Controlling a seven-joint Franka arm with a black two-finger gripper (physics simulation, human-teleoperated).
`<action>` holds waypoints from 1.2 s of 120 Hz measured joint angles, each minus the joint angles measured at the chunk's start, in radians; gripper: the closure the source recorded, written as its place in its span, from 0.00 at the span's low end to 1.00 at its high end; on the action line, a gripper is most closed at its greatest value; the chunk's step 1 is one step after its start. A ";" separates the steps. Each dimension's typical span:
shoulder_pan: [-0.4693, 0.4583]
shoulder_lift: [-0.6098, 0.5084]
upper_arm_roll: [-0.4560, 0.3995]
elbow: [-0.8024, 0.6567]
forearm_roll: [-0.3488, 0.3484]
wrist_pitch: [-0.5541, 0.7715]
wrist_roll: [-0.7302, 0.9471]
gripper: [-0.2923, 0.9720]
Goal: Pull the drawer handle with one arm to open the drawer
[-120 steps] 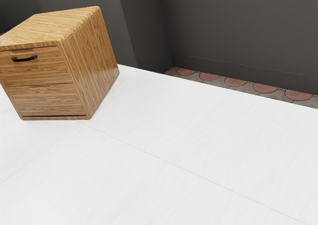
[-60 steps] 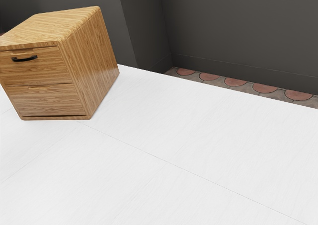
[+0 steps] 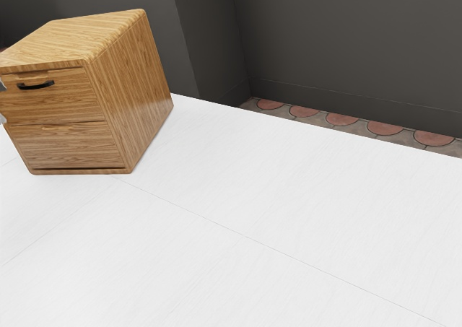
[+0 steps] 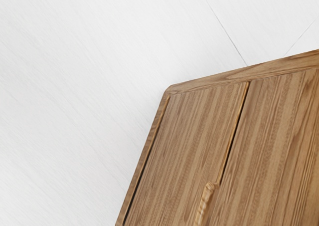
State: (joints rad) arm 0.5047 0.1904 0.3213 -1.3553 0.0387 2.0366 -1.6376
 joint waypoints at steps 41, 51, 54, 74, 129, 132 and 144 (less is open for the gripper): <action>0.011 0.029 -0.005 0.044 -0.012 0.022 0.002 0.23; 0.071 0.036 -0.064 0.061 -0.015 0.025 0.002 0.23; 0.100 0.040 -0.092 0.065 -0.015 0.025 0.003 0.23; 0.162 0.062 -0.176 0.093 -0.016 0.028 0.004 0.23; 0.196 0.091 -0.217 0.115 -0.017 0.029 0.008 0.23; 0.206 0.094 -0.230 0.119 -0.017 0.029 0.008 0.23; 0.226 0.117 -0.256 0.135 -0.017 0.030 0.009 0.23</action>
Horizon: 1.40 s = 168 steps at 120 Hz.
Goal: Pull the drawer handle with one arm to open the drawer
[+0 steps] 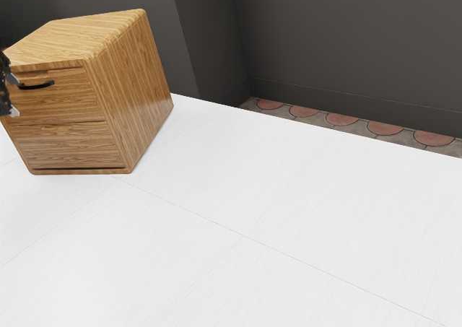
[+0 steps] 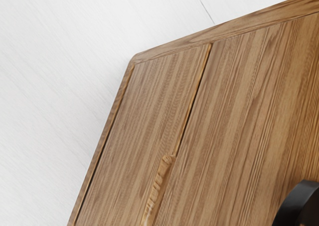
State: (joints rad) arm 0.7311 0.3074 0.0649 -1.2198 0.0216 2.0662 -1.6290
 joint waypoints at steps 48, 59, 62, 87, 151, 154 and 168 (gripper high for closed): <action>0.049 0.030 -0.051 0.048 0.000 0.000 0.004 0.23; 0.069 0.037 -0.078 0.055 0.000 0.000 0.005 0.23; 0.071 0.038 -0.084 0.056 0.001 0.000 0.005 0.23; 0.079 0.057 -0.103 0.072 0.002 0.000 0.007 0.23; 0.080 0.074 -0.122 0.073 0.003 0.001 0.009 0.23; 0.080 0.073 -0.122 0.072 0.003 0.001 0.009 0.23; 0.077 0.068 -0.122 0.070 0.005 0.001 0.009 0.23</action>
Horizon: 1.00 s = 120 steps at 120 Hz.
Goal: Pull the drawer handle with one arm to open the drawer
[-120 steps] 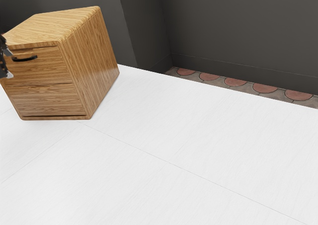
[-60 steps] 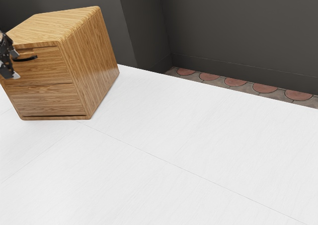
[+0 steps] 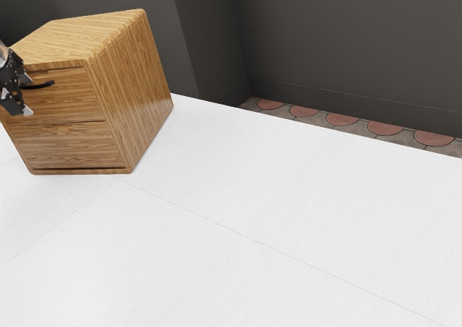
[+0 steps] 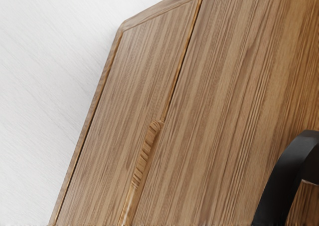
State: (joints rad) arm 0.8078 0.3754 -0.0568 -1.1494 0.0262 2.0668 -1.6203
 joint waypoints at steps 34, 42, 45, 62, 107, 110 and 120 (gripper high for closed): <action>-0.004 -0.005 0.007 -0.013 -0.005 0.000 0.000 0.23; -0.004 -0.005 0.007 -0.014 -0.005 0.000 0.000 0.23; -0.004 -0.005 0.008 -0.014 -0.005 0.000 0.000 0.23; -0.006 -0.005 0.009 -0.026 -0.006 0.003 0.000 0.23; -0.023 -0.066 0.013 -0.122 -0.008 0.025 -0.001 0.23; -0.023 -0.071 0.013 -0.132 -0.009 0.028 -0.001 0.23; -0.023 -0.089 0.014 -0.159 -0.010 0.038 -0.001 0.23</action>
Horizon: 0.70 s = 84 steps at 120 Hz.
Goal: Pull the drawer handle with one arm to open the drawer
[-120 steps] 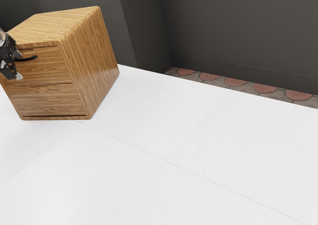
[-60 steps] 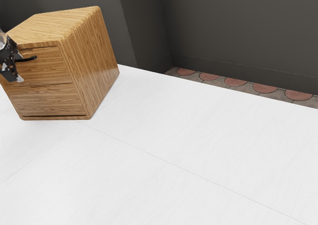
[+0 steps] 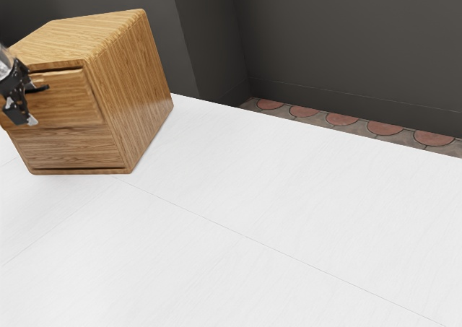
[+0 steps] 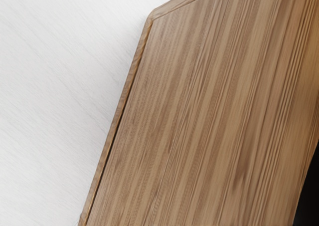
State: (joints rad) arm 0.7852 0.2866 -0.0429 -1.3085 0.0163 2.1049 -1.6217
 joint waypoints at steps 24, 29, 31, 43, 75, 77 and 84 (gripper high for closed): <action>0.009 -0.030 0.001 -0.041 0.003 0.012 -0.001 0.23; 0.009 -0.037 0.002 -0.049 0.003 0.014 -0.001 0.23; 0.009 -0.041 0.002 -0.055 0.002 0.016 -0.001 0.23; 0.004 -0.064 0.003 -0.083 -0.002 0.025 -0.001 0.23; 0.006 -0.105 0.004 -0.152 -0.004 0.056 -0.002 0.23; 0.006 -0.112 0.005 -0.161 -0.005 0.058 -0.002 0.23; 0.005 -0.136 0.008 -0.190 -0.008 0.066 -0.002 0.23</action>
State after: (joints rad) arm 0.7903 0.1507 -0.0349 -1.4987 0.0080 2.1714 -1.6241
